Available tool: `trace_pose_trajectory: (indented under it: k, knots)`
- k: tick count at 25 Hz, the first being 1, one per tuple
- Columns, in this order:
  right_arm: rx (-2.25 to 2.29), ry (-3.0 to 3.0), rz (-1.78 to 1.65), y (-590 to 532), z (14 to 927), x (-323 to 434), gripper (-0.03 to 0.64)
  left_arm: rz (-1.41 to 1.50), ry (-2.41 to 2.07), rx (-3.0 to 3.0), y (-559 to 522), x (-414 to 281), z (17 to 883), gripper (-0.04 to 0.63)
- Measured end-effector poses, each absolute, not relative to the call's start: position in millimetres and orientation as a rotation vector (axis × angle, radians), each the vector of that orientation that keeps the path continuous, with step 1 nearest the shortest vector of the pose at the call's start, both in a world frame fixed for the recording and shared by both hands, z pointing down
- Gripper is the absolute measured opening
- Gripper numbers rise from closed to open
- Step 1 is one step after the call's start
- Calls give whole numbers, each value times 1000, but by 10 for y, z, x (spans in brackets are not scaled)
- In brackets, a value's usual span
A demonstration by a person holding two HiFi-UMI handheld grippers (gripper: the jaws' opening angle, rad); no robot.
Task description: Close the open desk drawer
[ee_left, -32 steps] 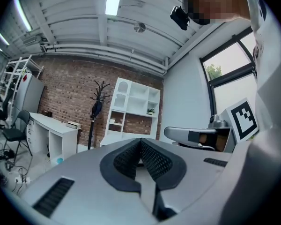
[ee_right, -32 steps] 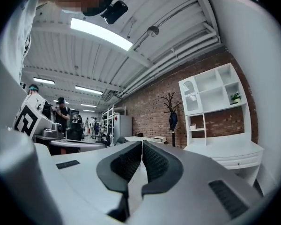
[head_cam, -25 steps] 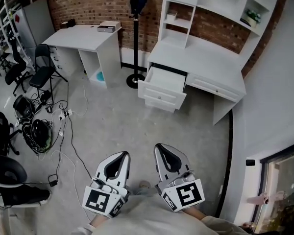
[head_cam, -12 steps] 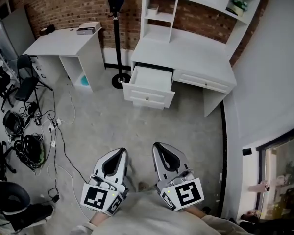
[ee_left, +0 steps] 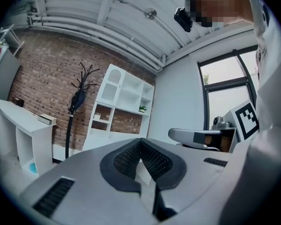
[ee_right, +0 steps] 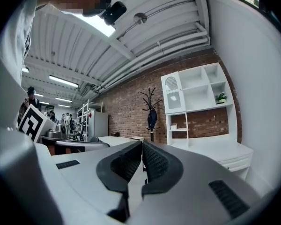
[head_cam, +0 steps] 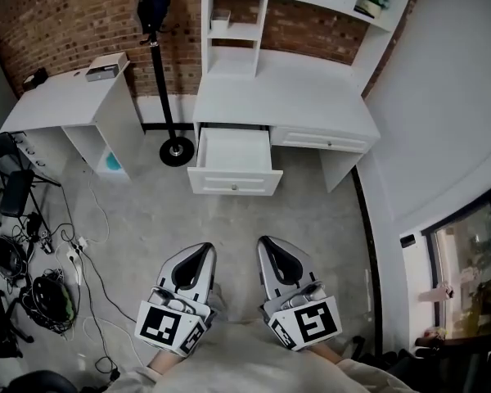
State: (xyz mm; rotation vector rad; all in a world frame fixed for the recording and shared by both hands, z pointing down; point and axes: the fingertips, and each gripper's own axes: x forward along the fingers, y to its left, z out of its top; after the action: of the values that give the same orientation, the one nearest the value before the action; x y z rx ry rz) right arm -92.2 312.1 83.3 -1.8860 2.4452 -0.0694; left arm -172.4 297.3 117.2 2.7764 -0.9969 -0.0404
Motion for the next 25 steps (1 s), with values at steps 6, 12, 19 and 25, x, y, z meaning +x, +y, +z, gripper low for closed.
trace_pose_trajectory:
  k: [6, 12, 19, 25]
  knots:
    - [-1994, 2380, -61, 2530, 745, -1200, 31, -19, -845, 2799, 2344, -1937, 1146, 17]
    - [-2119, 2432, -133, 2246, 985, -1216, 31, -12, -772, 2775, 1948, -1990, 1265, 17]
    - [-2118, 2354, -138, 1825, 1005, -998, 31, -3, -749, 2772, 1566, -1760, 1363, 17]
    - [-2021, 2388, -117, 1228, 999, -702, 31, 2, -823, 2747, 1086, -1454, 1445, 17]
